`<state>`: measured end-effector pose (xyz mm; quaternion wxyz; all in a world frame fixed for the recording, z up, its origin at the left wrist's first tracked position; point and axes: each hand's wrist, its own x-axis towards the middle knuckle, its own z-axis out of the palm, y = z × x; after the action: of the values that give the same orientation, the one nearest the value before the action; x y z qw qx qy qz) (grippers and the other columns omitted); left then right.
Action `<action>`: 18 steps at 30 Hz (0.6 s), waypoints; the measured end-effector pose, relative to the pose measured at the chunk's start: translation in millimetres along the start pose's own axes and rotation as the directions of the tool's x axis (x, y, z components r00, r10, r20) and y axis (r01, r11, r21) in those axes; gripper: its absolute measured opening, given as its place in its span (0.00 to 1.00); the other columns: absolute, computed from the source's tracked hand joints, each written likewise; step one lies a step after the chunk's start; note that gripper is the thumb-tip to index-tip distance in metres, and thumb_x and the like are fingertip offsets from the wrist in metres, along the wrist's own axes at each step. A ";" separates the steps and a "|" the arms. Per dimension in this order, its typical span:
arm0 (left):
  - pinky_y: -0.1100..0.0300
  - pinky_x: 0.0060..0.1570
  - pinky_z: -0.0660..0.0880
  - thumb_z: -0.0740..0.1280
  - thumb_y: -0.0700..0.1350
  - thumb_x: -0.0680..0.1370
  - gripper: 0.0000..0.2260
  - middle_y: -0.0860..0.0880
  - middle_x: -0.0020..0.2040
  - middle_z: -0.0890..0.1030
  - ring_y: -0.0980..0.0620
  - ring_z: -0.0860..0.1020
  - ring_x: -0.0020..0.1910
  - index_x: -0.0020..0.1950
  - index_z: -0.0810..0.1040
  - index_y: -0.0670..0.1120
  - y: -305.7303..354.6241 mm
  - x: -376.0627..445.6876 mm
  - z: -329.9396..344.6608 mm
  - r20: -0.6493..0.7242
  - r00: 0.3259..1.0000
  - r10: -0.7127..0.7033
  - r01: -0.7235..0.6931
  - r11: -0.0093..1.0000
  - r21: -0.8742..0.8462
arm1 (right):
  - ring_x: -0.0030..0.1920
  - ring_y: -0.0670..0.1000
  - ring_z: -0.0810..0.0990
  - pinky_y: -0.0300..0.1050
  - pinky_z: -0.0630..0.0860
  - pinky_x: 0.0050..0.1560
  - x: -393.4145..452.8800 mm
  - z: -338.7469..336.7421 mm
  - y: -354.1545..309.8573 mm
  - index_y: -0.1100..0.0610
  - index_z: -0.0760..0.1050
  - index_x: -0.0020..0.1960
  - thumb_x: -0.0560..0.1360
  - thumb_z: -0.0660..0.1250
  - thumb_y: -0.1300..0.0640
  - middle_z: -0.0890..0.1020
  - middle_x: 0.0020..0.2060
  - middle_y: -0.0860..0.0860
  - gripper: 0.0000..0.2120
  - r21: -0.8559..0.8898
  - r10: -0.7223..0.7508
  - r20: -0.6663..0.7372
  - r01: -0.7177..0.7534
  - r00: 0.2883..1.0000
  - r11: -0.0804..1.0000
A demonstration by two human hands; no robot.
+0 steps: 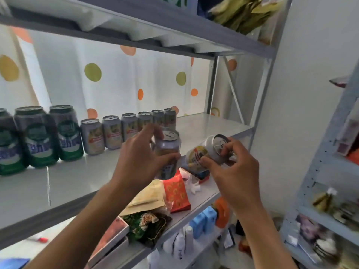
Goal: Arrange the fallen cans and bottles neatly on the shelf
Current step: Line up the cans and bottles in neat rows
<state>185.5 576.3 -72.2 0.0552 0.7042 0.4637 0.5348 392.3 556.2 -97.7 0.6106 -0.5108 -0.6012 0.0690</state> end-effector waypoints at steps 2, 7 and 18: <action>0.49 0.40 0.79 0.80 0.56 0.60 0.24 0.56 0.44 0.80 0.53 0.79 0.44 0.46 0.70 0.54 -8.7 28.0 16.4 -0.005 1.000 -0.030 0.030 0.999 0.013 | 0.50 0.46 0.81 0.46 0.83 0.46 27.3 13.6 14.9 0.50 0.71 0.44 0.65 0.80 0.53 0.78 0.48 0.39 0.18 0.018 0.001 0.006 -0.002 1.000 1.000; 0.57 0.39 0.77 0.81 0.53 0.60 0.24 0.55 0.43 0.80 0.54 0.79 0.43 0.46 0.70 0.52 -33.8 103.0 45.6 0.028 0.995 -0.094 0.093 0.995 0.023 | 0.51 0.43 0.80 0.46 0.82 0.51 98.0 50.8 50.0 0.50 0.70 0.43 0.66 0.80 0.56 0.78 0.47 0.37 0.18 0.051 -0.050 0.021 0.049 0.999 0.998; 0.59 0.39 0.76 0.80 0.55 0.59 0.22 0.56 0.49 0.80 0.54 0.80 0.44 0.43 0.73 0.49 -68.8 212.7 97.4 -0.068 0.984 -0.166 0.168 0.986 0.026 | 0.57 0.45 0.78 0.49 0.80 0.59 203.9 92.9 121.8 0.53 0.76 0.55 0.66 0.80 0.57 0.76 0.56 0.38 0.21 0.137 -0.168 -0.046 0.173 0.985 0.975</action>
<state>222.6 807.4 -3.4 0.0736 0.6459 0.5308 0.5437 436.7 805.9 -71.2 0.6587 -0.4142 -0.6262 0.0497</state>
